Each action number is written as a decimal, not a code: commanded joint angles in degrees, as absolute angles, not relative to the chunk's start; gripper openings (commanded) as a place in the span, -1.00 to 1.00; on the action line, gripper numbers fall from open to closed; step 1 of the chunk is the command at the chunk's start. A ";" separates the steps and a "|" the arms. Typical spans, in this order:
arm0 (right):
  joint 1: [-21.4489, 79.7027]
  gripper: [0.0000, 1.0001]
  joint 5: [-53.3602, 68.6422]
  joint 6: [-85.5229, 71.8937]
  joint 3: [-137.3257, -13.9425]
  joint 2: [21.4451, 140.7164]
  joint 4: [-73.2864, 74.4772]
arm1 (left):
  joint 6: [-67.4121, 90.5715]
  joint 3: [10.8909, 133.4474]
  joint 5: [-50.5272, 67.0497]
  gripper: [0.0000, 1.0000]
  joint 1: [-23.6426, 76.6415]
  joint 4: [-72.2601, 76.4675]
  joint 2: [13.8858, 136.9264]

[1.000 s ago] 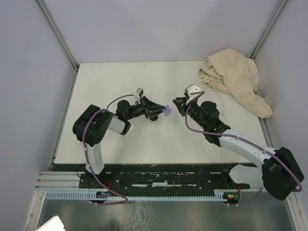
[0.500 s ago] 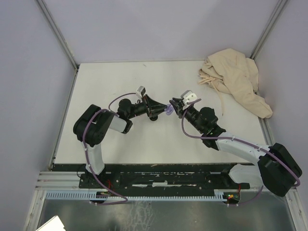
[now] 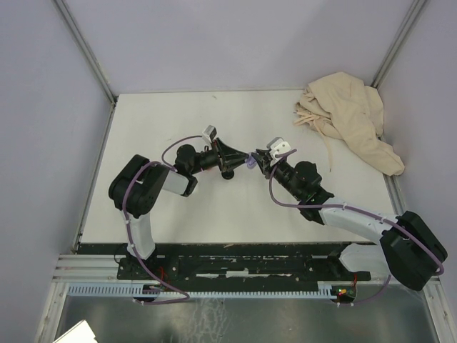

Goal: Insert the wireless bluetooth earbuds into the charging case
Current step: Place the earbud in the charging case.

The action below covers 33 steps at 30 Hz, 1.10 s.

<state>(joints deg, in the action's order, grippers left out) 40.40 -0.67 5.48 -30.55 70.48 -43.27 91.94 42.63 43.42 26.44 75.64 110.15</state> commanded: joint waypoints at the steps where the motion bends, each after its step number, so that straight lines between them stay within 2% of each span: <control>1: 40.67 -0.97 -0.99 5.54 -30.23 71.06 -46.39 | 93.47 44.76 42.80 -0.94 26.62 76.87 108.73; 26: 40.59 -0.97 -1.78 5.27 -30.00 72.63 -45.86 | 93.76 44.95 42.55 -0.94 26.63 76.92 107.48; 33: 40.63 -0.60 -3.75 1.96 -32.88 71.34 -38.14 | 94.15 45.42 42.10 -0.94 26.63 77.48 107.83</control>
<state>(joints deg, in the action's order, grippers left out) 40.40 -2.11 4.19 -30.33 72.75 -41.47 92.05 43.55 43.40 26.46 74.85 110.08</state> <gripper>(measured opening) 0.233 0.305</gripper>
